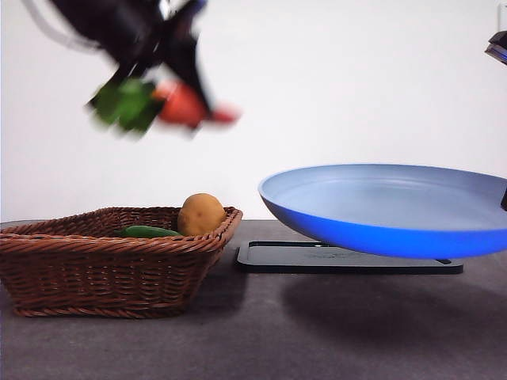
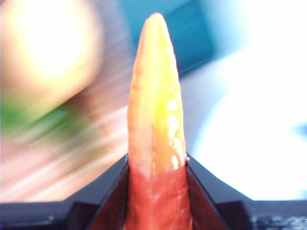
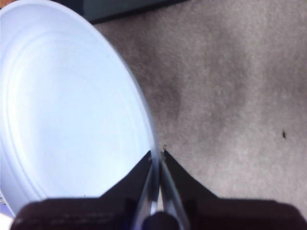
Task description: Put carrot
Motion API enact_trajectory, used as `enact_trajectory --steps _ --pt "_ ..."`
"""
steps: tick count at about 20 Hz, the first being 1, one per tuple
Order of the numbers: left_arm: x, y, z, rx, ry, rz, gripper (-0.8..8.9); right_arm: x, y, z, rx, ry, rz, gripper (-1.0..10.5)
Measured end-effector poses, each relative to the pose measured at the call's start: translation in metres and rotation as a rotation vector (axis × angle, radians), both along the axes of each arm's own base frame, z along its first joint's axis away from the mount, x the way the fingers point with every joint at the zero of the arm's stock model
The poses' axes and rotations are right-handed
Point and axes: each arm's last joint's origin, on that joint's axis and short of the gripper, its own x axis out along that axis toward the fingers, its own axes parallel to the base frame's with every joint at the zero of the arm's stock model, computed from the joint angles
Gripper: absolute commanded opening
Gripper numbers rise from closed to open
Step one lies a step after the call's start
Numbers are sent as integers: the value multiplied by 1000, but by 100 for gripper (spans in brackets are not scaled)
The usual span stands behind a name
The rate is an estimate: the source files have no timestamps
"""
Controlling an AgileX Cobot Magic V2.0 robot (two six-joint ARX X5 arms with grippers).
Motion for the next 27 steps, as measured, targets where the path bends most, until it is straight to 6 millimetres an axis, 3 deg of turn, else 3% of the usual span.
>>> enact_trajectory --steps 2,4,9,12,19,24,27 --pt "-9 -22 20 -118 -39 -135 83 0 0 0 0 -3 0 7" --pt "-25 -48 22 -134 -53 -228 83 0 0 0 1 -5 0 7" --pt "-76 -106 16 103 -248 -317 83 1 0 1 2 -11 0 7" --pt "-93 -129 5 214 -334 -336 83 1 0 1 2 -11 0 7" --pt "-77 -153 -50 329 -236 -367 83 1 0 1 5 -11 1 7" --pt "-75 -156 -59 341 -215 -377 104 1 0 1 6 -8 -2 7" --pt "-75 -157 -60 342 -214 -377 209 1 0 1 8 -7 -5 7"
